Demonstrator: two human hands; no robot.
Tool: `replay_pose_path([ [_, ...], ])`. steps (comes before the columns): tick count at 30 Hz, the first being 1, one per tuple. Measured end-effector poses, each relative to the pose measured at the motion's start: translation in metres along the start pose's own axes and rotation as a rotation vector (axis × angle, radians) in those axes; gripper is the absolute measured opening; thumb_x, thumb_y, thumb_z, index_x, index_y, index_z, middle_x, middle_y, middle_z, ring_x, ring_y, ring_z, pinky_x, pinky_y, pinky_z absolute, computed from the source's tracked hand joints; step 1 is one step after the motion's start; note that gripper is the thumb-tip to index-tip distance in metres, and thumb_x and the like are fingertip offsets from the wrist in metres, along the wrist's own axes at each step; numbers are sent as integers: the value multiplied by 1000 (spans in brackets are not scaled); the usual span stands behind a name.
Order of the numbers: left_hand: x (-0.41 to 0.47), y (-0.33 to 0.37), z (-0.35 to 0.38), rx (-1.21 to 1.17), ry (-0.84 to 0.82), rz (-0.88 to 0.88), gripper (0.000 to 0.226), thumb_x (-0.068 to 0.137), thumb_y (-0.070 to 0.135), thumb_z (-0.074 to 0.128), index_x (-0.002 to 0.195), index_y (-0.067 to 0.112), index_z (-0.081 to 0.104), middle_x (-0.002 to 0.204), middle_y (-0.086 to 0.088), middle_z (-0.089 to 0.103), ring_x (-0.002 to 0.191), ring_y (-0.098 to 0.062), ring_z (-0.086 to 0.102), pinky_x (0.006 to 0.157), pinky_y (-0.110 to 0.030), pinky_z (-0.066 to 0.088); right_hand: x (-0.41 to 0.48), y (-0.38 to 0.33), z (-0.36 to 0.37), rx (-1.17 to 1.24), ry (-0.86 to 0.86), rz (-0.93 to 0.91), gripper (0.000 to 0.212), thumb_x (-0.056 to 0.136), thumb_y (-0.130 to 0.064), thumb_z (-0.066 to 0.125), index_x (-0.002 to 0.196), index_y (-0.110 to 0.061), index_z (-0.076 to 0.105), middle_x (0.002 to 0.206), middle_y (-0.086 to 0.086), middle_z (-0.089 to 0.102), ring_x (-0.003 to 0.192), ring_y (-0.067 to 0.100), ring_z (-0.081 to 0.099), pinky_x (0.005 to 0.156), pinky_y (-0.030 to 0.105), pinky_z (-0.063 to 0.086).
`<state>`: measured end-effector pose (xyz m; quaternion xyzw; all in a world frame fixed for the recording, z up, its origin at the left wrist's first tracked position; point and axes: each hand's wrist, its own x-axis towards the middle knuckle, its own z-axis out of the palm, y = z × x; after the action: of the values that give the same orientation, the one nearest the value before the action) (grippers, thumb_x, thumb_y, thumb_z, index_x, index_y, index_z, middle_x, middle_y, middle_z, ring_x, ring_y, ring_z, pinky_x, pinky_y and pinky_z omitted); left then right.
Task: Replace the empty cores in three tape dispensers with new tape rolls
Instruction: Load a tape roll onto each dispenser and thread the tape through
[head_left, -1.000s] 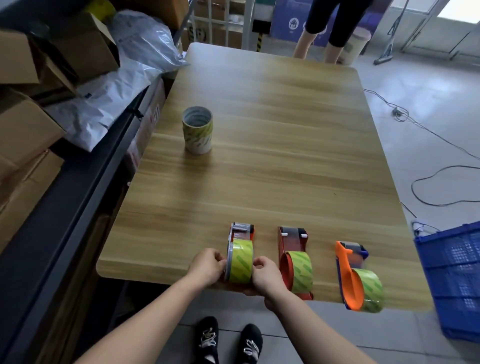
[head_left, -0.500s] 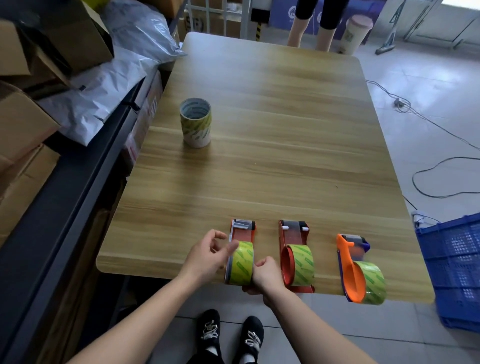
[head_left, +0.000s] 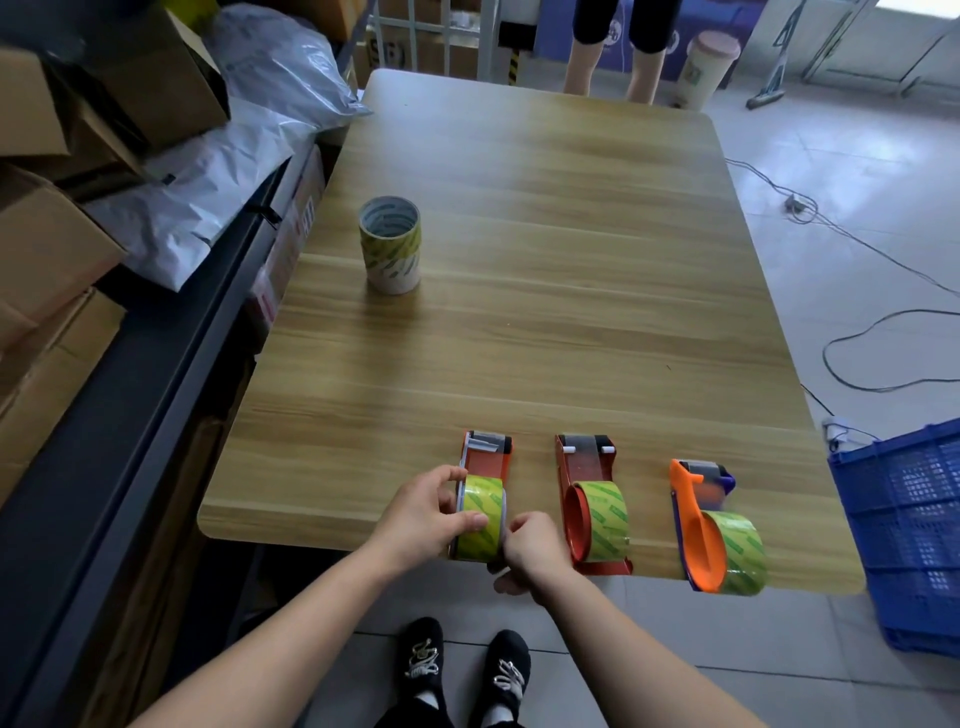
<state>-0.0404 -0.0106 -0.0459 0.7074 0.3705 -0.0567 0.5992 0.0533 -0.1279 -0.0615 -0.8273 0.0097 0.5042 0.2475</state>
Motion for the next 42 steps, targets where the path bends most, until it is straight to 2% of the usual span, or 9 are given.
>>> replay_pose_path([
  [4,-1,-1,0,-77,-3,-21,63,76,10,77,132,13,48,92,-7,73,89,-22,69,86,-46,55,-5,-6,-6,-53,41,-53,16,94,-16,48,88,-8,60,80,13,70,63,32,70,58,40,60],
  [8,-3,-2,1,-93,-11,-6,77,70,20,78,138,10,44,104,-6,73,97,-18,69,92,-47,52,-8,-24,-15,19,293,-395,17,96,-16,45,98,-18,61,97,4,66,89,23,61,82,43,55],
  [12,-9,5,-1,-96,-28,17,63,80,11,71,137,9,46,116,-5,68,106,-15,64,98,-44,48,-20,-32,-24,135,17,-462,22,86,-16,56,103,-22,68,102,-3,65,100,17,60,83,32,53],
  [16,-10,10,-2,-77,-123,0,60,91,2,56,145,10,32,132,-3,56,119,-14,55,106,-38,42,-26,-29,-39,-146,-176,-546,58,78,-15,74,132,-17,53,129,3,48,116,14,50,84,13,44],
  [21,-6,1,-4,-39,-51,-46,55,85,11,67,124,32,35,94,-2,60,86,-15,58,85,-39,52,-24,-28,-40,-355,-112,-603,83,72,-24,83,142,-14,40,140,3,45,126,16,47,106,28,40],
  [23,-7,-2,-4,-21,17,-81,47,80,18,73,117,23,45,98,-14,62,86,-26,61,80,-50,55,-24,-28,-41,-351,-116,-591,85,71,-23,83,142,-13,39,140,3,46,126,16,47,103,27,41],
  [29,-7,5,0,1,27,-46,38,78,21,72,109,29,52,103,-1,65,93,-25,64,80,-53,55,-21,-36,-44,-383,-141,-562,80,71,-22,83,140,-14,42,139,3,47,124,16,48,106,33,42],
  [35,-8,6,0,-82,12,-102,62,80,18,73,134,25,44,121,2,55,99,-24,63,73,-44,59,-20,-37,-48,-380,-146,-554,80,72,-21,82,141,-14,42,142,3,45,127,18,47,103,30,40],
  [42,-2,8,0,-159,-96,-132,39,88,14,64,125,26,57,110,-4,68,92,-25,68,63,-33,56,-12,-44,-50,-410,-188,-503,79,73,-17,82,142,-14,44,138,3,54,125,18,50,104,32,41],
])
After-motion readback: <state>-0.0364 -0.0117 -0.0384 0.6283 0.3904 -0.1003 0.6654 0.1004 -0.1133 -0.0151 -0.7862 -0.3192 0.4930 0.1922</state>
